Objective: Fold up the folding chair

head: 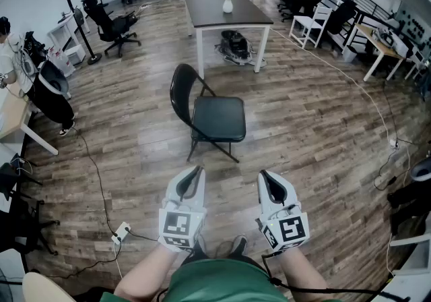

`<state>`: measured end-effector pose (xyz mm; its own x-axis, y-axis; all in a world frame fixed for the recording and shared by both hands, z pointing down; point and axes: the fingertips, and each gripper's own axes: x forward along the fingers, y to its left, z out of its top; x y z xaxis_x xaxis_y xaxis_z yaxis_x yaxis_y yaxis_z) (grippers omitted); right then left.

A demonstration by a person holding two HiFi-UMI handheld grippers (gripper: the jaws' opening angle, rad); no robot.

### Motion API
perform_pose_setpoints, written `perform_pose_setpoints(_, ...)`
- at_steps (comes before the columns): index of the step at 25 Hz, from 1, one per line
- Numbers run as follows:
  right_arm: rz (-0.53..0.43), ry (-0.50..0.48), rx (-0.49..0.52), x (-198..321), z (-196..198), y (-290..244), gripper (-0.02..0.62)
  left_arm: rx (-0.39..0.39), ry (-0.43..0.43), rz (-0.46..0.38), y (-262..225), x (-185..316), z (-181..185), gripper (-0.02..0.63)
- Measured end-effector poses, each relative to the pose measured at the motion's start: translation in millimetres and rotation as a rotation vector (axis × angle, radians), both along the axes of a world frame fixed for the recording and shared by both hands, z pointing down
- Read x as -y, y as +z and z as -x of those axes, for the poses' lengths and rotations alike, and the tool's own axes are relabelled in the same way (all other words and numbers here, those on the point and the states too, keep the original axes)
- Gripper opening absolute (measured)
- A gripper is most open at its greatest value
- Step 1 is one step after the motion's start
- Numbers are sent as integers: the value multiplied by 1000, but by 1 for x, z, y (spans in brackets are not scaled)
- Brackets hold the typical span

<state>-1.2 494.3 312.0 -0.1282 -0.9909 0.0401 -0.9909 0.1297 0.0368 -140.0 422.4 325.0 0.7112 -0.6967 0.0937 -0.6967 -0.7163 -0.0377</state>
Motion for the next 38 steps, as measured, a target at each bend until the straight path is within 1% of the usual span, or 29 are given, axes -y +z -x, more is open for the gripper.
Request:
perform_pose_setpoints(5, 1, 10, 0, 7, 12, 3, 5, -7, 3, 11, 5, 9, 12, 32)
perform_pose_setpoints(8, -16, 19, 62, 9, 18, 0, 3, -13, 14, 18, 6, 14, 22, 32)
perform_pose_setpoints(10, -4, 37, 83, 14, 22, 2, 3, -22, 22, 17, 5, 20, 29, 32)
perform_pose_setpoints(15, 18, 97, 69, 27, 35, 4, 3, -48, 42, 16, 8, 40, 53, 32)
perform_pose_setpoints(18, 26, 119, 52, 34, 47, 3, 3, -50, 50, 32, 12, 54, 66, 32)
perform_pose_setpoints(22, 44, 132, 45, 44, 49, 7, 3, -50, 53, 50, 20, 69, 71, 32)
perform_pose_setpoints(26, 65, 144, 70, 65, 32, 20, 3, -47, 49, 55, 26, 92, 60, 32)
perform_pose_setpoints(30, 77, 117, 91, 98, 15, 35, 3, -28, 29, 60, 33, 121, 42, 32)
perform_pose_setpoints(32, 77, 102, 99, 118, -2, 38, 3, -18, 15, 59, 35, 138, 26, 32)
perform_pose_setpoints(38, 63, 46, 91, 179, -69, 40, 3, 0, -27, 44, 28, 187, -36, 32)
